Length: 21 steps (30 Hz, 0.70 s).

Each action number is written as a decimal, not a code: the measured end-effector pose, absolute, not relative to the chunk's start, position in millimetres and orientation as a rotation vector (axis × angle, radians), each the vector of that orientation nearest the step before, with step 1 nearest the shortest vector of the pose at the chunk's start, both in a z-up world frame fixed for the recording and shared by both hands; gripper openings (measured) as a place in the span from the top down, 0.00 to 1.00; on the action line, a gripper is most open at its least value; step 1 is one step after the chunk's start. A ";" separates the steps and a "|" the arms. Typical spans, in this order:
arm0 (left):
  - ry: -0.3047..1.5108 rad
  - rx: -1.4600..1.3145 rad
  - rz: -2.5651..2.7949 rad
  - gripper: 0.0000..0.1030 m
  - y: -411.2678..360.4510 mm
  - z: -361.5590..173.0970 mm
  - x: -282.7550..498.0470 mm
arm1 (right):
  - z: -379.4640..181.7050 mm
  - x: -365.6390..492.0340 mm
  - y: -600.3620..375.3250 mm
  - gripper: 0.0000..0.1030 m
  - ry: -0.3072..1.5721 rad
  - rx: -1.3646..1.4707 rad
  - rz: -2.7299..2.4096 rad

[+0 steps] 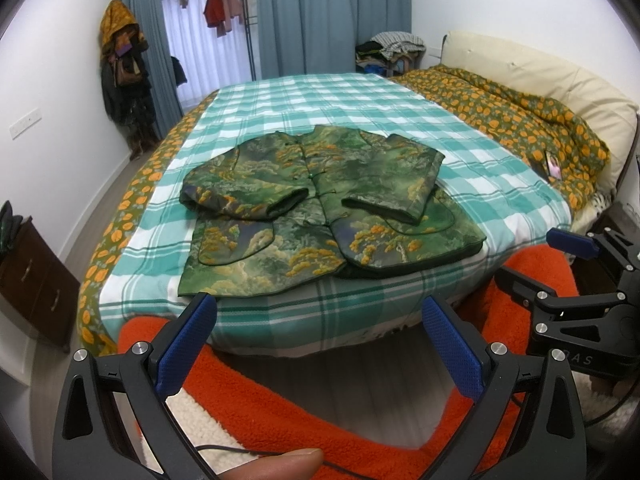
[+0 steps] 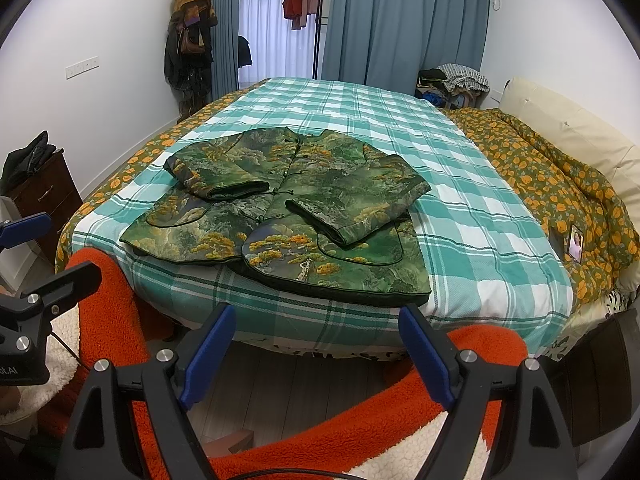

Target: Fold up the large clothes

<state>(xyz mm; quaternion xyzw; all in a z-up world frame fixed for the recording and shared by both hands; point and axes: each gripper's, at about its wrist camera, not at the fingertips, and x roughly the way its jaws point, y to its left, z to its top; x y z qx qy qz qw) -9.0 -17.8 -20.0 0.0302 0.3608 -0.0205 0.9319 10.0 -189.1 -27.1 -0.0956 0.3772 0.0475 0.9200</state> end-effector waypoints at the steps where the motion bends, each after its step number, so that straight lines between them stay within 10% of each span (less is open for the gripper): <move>1: 0.738 0.062 -0.041 0.01 -17.6 -19.6 -8.6 | -27.3 9.7 -189.1 0.17 0.775 -0.197 0.098; 21: 0.542 0.119 0.080 0.00 16.7 20.6 42.1 | 22.0 47.1 -187.6 0.17 0.551 -0.344 0.079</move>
